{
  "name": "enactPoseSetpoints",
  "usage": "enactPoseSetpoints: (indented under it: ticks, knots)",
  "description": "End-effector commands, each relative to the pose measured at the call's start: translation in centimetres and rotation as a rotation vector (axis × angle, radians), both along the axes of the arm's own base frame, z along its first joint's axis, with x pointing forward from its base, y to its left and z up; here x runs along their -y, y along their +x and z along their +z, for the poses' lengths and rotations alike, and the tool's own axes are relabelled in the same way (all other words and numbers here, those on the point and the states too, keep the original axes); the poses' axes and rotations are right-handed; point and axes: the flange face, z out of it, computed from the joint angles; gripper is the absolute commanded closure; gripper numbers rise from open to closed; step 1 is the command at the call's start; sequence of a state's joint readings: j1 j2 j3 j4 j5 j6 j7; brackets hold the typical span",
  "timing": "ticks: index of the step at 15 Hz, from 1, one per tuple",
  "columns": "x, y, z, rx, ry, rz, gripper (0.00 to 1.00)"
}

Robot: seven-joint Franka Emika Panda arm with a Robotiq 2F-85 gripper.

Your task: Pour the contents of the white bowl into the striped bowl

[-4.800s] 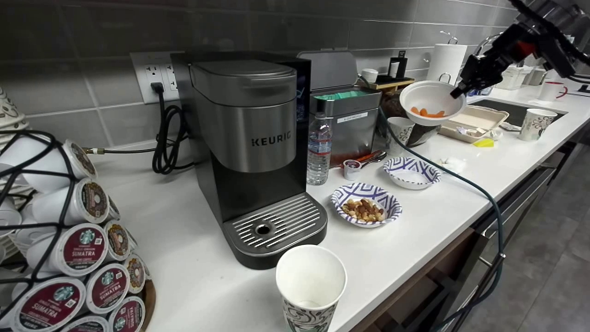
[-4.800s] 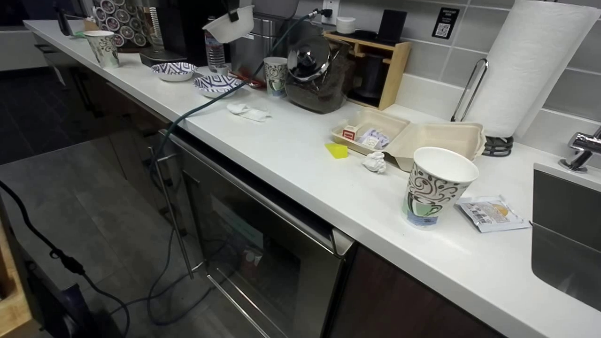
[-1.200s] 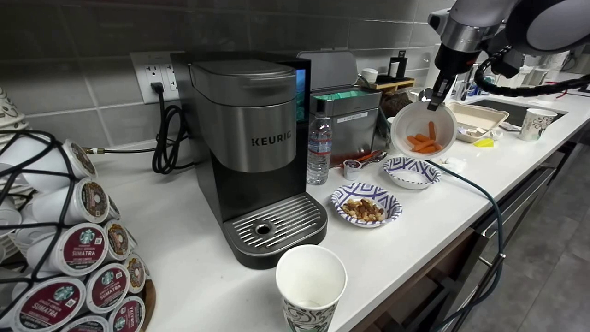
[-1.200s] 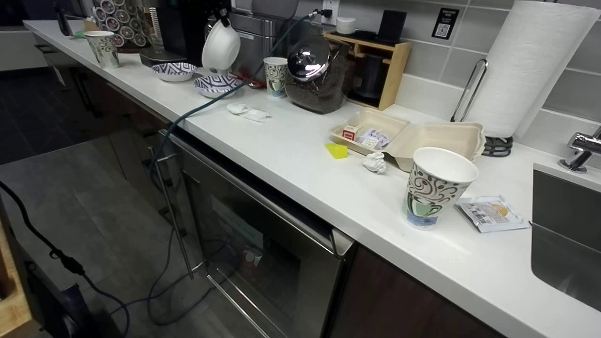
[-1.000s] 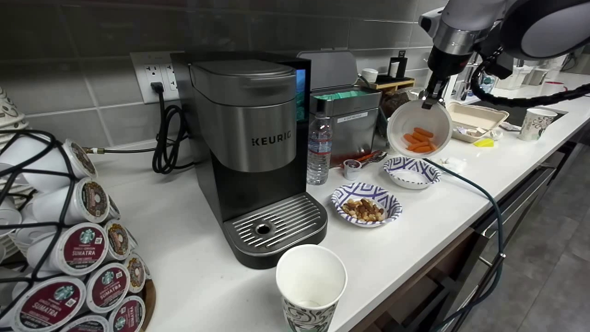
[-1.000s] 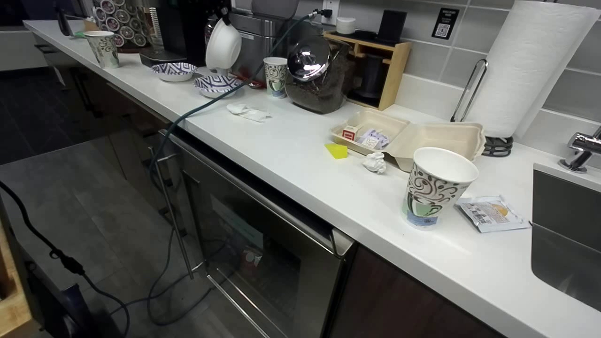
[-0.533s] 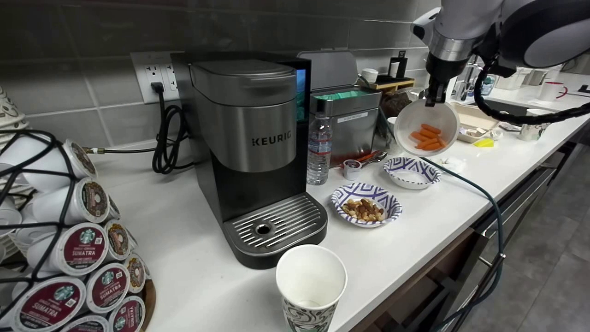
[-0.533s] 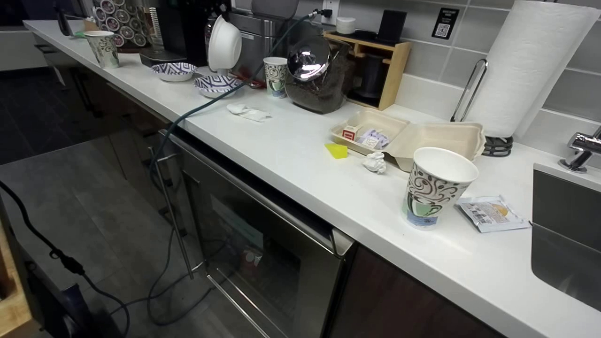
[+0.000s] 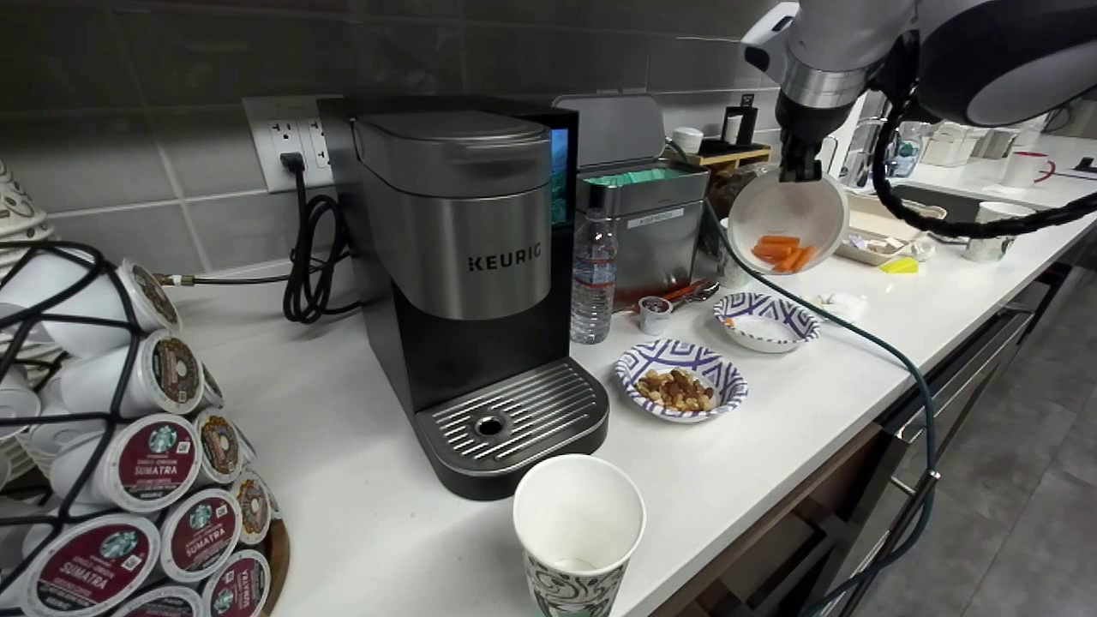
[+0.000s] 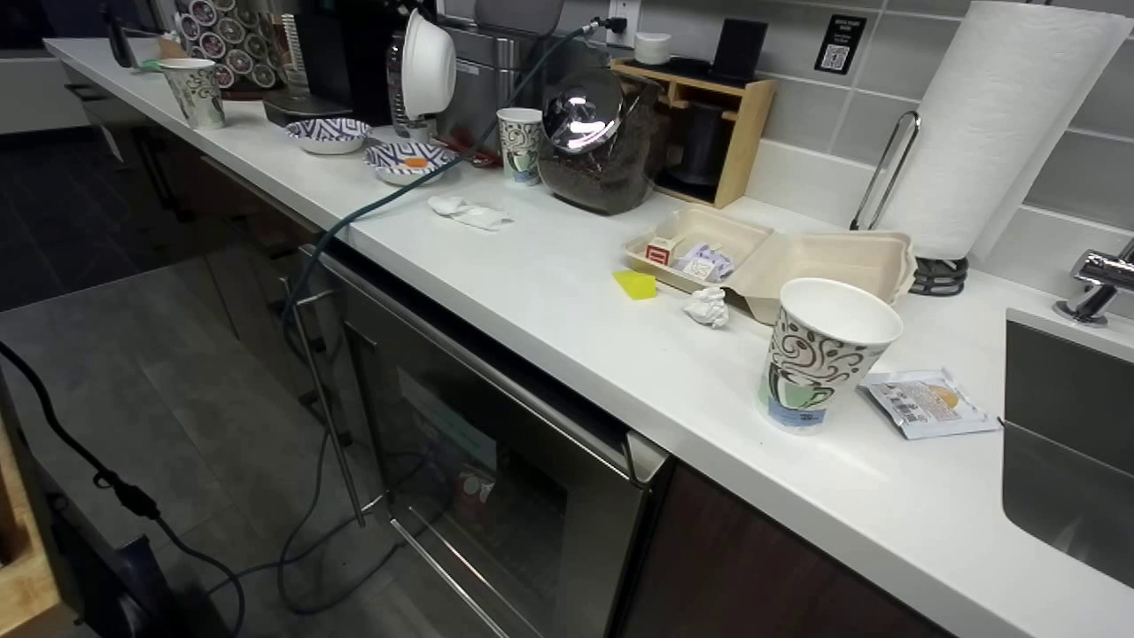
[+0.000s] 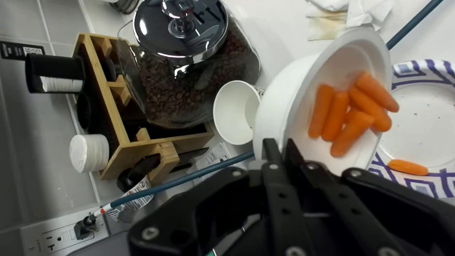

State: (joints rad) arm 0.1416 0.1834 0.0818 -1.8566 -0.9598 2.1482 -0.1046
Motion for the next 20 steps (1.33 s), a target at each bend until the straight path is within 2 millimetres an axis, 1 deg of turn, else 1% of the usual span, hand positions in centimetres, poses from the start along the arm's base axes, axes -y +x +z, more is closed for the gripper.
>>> enactPoseSetpoints:
  ticks: [1, 5, 8, 11, 12, 13, 14, 15, 18, 19, 20]
  knots:
    - [-0.4, 1.0, -0.5, -0.014, -0.073, 0.021, 0.98]
    - [-0.6, 1.4, -0.2, -0.006, -0.143, 0.032, 0.98]
    - [-1.3, 1.5, 0.2, -0.004, -0.174, 0.051, 0.98]
    - [-2.2, 1.4, 0.6, 0.001, -0.159, 0.058, 0.98]
    - [-2.7, 1.3, 0.7, 0.003, -0.104, 0.062, 0.98]
    - [-3.0, 1.2, 1.0, 0.011, -0.093, 0.056, 0.98]
    - [-2.4, 1.2, 0.8, 0.013, -0.119, 0.061, 0.98]
    - [-2.6, 1.2, 0.9, 0.015, -0.117, 0.064, 0.94]
    - [-2.5, 1.2, 1.0, 0.016, -0.117, 0.062, 0.94]
    - [-2.8, 1.2, 0.8, 0.011, -0.147, 0.068, 0.98]
    - [-3.3, 1.2, 0.6, 0.015, -0.158, 0.077, 0.98]
